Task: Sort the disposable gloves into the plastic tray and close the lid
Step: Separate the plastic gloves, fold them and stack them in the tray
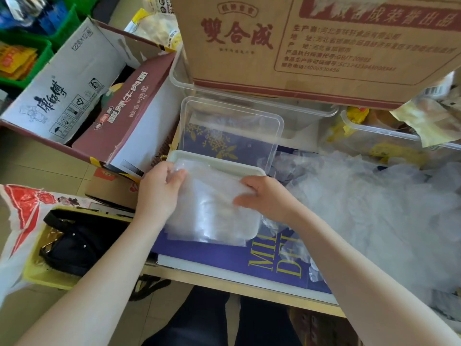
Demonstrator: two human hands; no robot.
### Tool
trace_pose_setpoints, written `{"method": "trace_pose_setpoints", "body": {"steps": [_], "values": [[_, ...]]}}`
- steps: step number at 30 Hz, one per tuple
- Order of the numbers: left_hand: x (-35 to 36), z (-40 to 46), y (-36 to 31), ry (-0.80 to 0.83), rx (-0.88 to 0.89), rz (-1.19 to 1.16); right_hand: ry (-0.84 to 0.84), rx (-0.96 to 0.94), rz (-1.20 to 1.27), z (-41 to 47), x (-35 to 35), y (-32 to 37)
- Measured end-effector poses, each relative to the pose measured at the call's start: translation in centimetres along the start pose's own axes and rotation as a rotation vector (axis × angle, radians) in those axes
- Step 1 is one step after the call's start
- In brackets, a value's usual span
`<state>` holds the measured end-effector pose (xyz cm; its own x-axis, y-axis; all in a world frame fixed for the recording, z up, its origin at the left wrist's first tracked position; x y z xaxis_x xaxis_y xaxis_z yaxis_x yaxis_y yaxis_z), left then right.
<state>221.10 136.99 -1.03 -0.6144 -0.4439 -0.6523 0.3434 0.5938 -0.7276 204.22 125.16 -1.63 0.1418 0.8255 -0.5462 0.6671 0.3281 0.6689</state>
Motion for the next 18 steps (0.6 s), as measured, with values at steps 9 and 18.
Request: {"method": "trace_pose_setpoints", "body": {"steps": [9,18], "values": [[2.6,0.1,-1.6,0.093,0.439,0.65,-0.273,0.187,-0.351,1.0,1.0,0.1],[5.0,-0.9,1.0,0.49,0.597,0.865,-0.637,0.049,-0.8,0.2,2.5,2.1]]}}
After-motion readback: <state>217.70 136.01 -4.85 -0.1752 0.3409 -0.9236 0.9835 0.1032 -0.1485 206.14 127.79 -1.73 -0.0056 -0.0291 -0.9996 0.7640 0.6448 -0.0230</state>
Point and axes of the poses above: each hand's wrist, its own z-axis towards the middle knuckle, its own x-axis out of the palm, y = z × x, the point moved 5 cm from there along z, towards the middle knuckle, and after that the axes turned 3 degrees about y, right-handed, at the moved point
